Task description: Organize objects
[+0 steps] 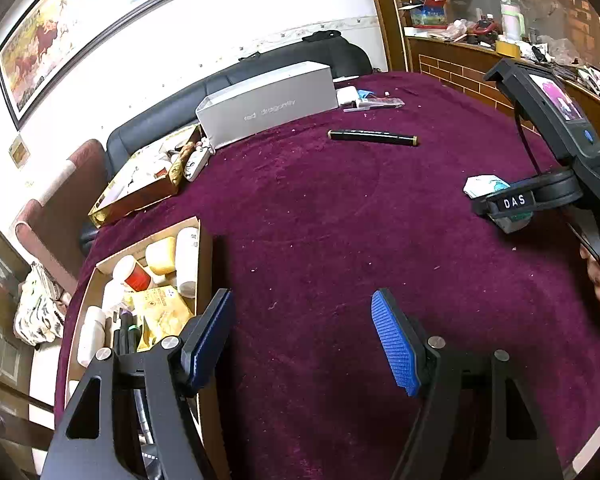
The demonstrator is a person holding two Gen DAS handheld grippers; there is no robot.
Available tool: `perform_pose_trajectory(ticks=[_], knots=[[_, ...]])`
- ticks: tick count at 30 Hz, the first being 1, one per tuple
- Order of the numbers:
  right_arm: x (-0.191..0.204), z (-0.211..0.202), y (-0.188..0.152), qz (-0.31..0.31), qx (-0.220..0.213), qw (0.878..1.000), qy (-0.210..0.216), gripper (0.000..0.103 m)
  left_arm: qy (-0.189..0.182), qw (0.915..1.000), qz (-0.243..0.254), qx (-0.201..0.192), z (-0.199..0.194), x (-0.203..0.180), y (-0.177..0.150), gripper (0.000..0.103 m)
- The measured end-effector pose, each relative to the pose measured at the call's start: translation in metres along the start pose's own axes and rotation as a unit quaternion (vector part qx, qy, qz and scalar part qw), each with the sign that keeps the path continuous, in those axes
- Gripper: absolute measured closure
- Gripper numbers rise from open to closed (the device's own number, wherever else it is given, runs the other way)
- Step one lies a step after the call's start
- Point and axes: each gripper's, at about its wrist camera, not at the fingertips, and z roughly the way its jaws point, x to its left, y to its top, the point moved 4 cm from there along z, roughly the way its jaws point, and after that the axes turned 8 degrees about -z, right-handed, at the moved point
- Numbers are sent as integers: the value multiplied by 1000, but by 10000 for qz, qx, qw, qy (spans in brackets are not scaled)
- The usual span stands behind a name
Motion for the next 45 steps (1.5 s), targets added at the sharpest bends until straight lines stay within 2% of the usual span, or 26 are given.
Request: perform_pose_trajectory(ticks=[2,4,6,8,11,14,17,19,22,24,26,28,30,37,42,45], knots=[[3,1,1,-112,41,9999,2,51,-27,10000,-22,30,1,1,-1,38],[0,-4,6,0,13,9997,252,52,-46,10000,-34,64,4,2,-2,38],[-7,-14,17,254,-232,9982,490,49,-58,9999,-50,110,8,4,-3,38],[-13,-25,39,399,-579,9957,596,34,-92,9998,-98,166,12,5,-4,38],[-10,-25,78,201,-908,9949,382,31,-258,9989,-242,320,21,8,-6,38],[-1,-6,122,-154,-999,9948,101,31,-411,9974,-362,465,29,11,-8,38],[11,25,155,-549,-774,9955,-23,31,-498,9961,-471,555,35,16,-9,38],[21,44,171,-906,-699,9930,-286,31,-575,9946,-579,637,40,20,-9,38],[24,69,182,-1135,-454,9915,-453,31,-692,9925,-704,719,45,24,-9,38],[23,86,185,-1012,-241,9938,-396,50,-709,9919,-760,736,48,28,-10,38],[22,87,186,-786,-247,9963,-229,84,-726,9910,-837,752,51,31,-10,38],[26,85,182,-761,-164,9967,-245,91,-747,9893,-957,814,54,35,-11,38],[32,80,174,-816,-108,9962,-268,91,-791,9873,-1063,879,55,37,-13,38],[43,55,131,-553,130,9973,459,91,-842,9869,-1111,811,36,35,-18,38],[20,14,107,-155,-109,9974,702,91,-960,9888,-951,634,11,24,-17,38],[12,-8,95,35,-170,9946,1023,91,-1131,9865,-975,673,5,16,-18,38]])
